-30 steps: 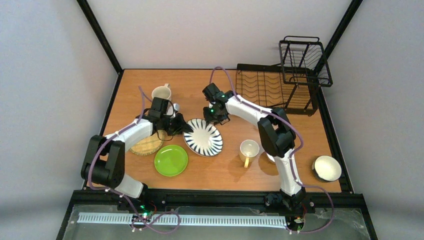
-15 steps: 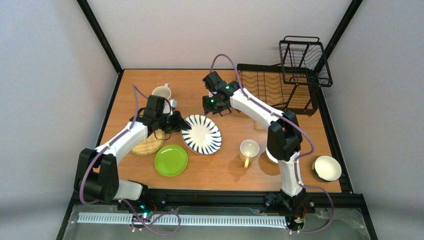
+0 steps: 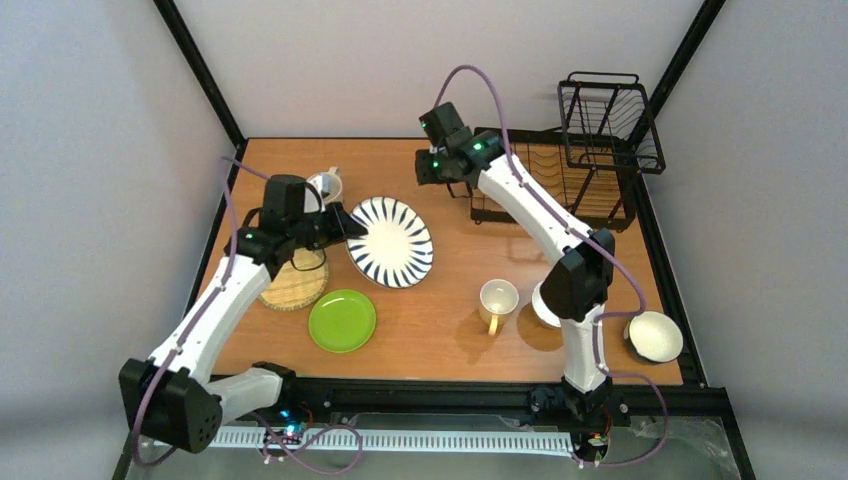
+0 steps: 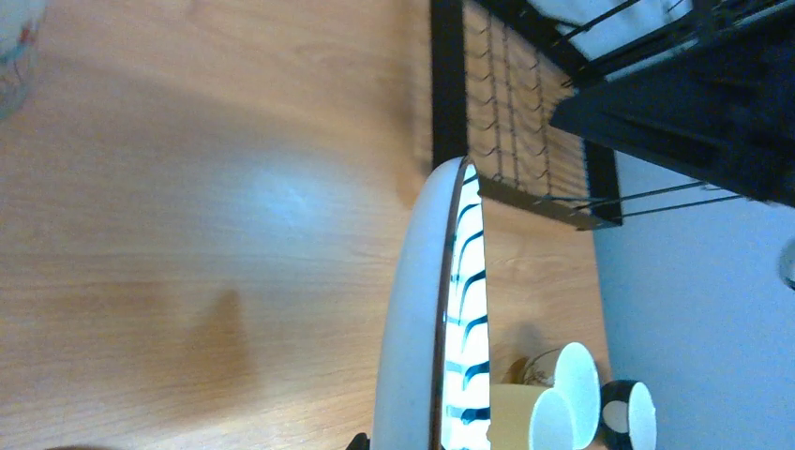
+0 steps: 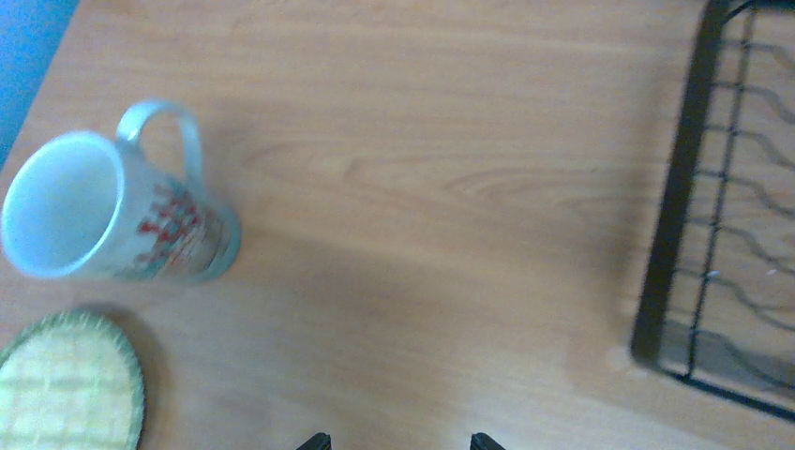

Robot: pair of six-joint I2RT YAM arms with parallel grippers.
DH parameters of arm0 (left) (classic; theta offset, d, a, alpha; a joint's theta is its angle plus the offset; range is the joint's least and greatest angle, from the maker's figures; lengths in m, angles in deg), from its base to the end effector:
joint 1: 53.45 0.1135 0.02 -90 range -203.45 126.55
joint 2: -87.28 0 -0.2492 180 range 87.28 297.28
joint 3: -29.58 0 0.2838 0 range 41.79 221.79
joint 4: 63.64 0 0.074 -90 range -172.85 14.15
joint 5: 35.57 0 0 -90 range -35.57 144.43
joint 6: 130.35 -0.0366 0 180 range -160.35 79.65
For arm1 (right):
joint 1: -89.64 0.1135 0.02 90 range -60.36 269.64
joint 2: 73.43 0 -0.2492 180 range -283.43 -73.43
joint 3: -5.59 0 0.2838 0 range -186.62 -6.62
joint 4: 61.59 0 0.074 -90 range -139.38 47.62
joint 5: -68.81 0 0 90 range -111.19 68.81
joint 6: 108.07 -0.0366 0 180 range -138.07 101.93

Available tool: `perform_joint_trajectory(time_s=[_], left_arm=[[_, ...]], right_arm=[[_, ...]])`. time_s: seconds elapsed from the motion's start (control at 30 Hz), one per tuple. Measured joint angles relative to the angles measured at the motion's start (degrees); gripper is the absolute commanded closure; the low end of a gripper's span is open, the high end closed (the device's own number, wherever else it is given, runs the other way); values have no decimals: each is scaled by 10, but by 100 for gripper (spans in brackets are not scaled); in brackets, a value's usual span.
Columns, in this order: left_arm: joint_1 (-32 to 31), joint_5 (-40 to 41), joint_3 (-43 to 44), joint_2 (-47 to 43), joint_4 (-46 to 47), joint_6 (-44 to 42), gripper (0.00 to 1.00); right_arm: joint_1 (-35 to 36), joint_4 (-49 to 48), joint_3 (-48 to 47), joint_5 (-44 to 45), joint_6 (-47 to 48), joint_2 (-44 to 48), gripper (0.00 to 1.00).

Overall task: Load the mixed dishes into the dish rack
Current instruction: Move the dish rack to the center of the board.

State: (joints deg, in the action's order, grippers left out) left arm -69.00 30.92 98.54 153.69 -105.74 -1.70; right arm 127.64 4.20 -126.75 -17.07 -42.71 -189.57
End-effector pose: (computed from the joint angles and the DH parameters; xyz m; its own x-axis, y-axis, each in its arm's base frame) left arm 0.2723 -0.0909 0.2860 -0.8177 -0.3669 -0.4435 0.0403 0.7321 -0.6800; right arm 0.3751 0.2897 0.3322 -0.7861 -0.0865 -0.6120 -0.2746 0.9359 0.2205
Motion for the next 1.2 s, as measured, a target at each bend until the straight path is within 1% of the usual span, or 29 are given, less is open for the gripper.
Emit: perform_joint_trajectory(time_s=[0.17, 0.3, 0.37, 0.53, 0.77, 0.93, 1.07, 1.17, 1.2], left_arm=[[0, 12, 31, -46, -20, 0, 100], [0, 14, 41, -71, -33, 1, 100], [0, 15, 44, -79, -41, 1, 100], [0, 19, 49, -95, -50, 0, 100], [0, 23, 68, -102, -62, -9, 100], [0, 23, 71, -104, -62, -18, 100], [0, 23, 71, -104, -62, -29, 100], [0, 24, 71, -104, -62, -36, 100], [0, 24, 71, -104, -62, -38, 100]], right_arm=[[-47, 9, -53, 26, 5, -40, 14], [-85, 21, -95, 45, 14, -100, 14], [-102, 28, -115, 56, 18, -133, 12], [-132, 38, -139, 77, 34, -193, 10], [-146, 38, -165, 100, 56, -232, 10], [-146, 30, -181, 100, 65, -254, 12], [-146, 21, -183, 95, 69, -276, 17], [-146, 19, -184, 89, 72, -292, 26], [-146, 19, -186, 87, 73, -298, 32]])
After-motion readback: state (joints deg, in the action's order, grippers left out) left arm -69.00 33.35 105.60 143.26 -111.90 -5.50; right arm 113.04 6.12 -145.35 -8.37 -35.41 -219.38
